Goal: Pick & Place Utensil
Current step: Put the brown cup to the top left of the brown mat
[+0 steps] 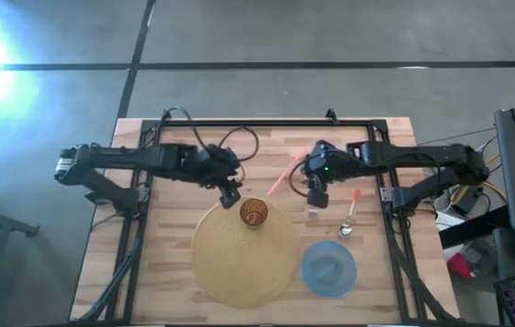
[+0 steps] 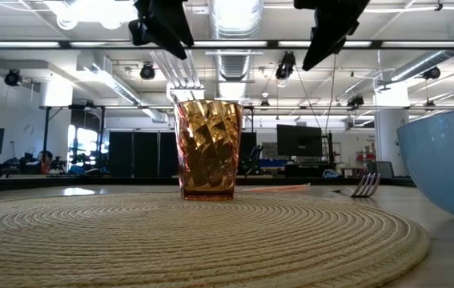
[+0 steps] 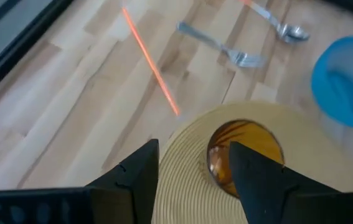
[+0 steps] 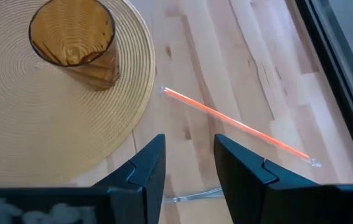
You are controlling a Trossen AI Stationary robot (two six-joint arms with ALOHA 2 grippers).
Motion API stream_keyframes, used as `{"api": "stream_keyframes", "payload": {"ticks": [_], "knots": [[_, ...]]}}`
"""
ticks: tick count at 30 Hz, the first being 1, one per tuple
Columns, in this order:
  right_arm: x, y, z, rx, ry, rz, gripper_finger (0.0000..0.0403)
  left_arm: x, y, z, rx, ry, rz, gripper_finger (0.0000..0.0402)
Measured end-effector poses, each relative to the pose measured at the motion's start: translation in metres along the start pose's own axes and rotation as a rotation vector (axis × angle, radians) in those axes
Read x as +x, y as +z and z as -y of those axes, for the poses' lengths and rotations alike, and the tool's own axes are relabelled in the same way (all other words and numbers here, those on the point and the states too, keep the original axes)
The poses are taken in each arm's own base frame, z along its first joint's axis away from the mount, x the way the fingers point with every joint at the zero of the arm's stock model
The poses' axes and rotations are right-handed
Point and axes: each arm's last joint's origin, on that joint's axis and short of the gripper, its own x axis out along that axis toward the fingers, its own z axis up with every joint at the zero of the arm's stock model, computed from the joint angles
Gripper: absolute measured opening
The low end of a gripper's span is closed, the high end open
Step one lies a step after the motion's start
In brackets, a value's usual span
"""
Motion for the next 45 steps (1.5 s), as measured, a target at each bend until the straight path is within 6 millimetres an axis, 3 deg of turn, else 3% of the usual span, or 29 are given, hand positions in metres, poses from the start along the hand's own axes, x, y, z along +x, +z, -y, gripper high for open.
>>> {"api": "stream_keyframes", "payload": {"ticks": [6,16,37,45], "knots": [[-0.006,-0.010,0.002,0.036,0.003,0.018,0.0135,0.022,0.001,0.005,0.018,0.009,-0.071,0.0186],[0.002,-0.017,0.002,0.036,0.000,0.003,0.0121,0.056,-0.006,0.013,0.027,-0.053,-0.208,0.0186],[0.003,-0.016,0.002,0.032,0.003,0.019,0.0130,0.090,-0.014,0.019,0.065,-0.058,-0.300,0.0186],[0.003,-0.016,0.002,0.032,0.003,0.021,0.0120,0.092,-0.015,0.020,0.067,-0.063,-0.308,0.0186]]}}
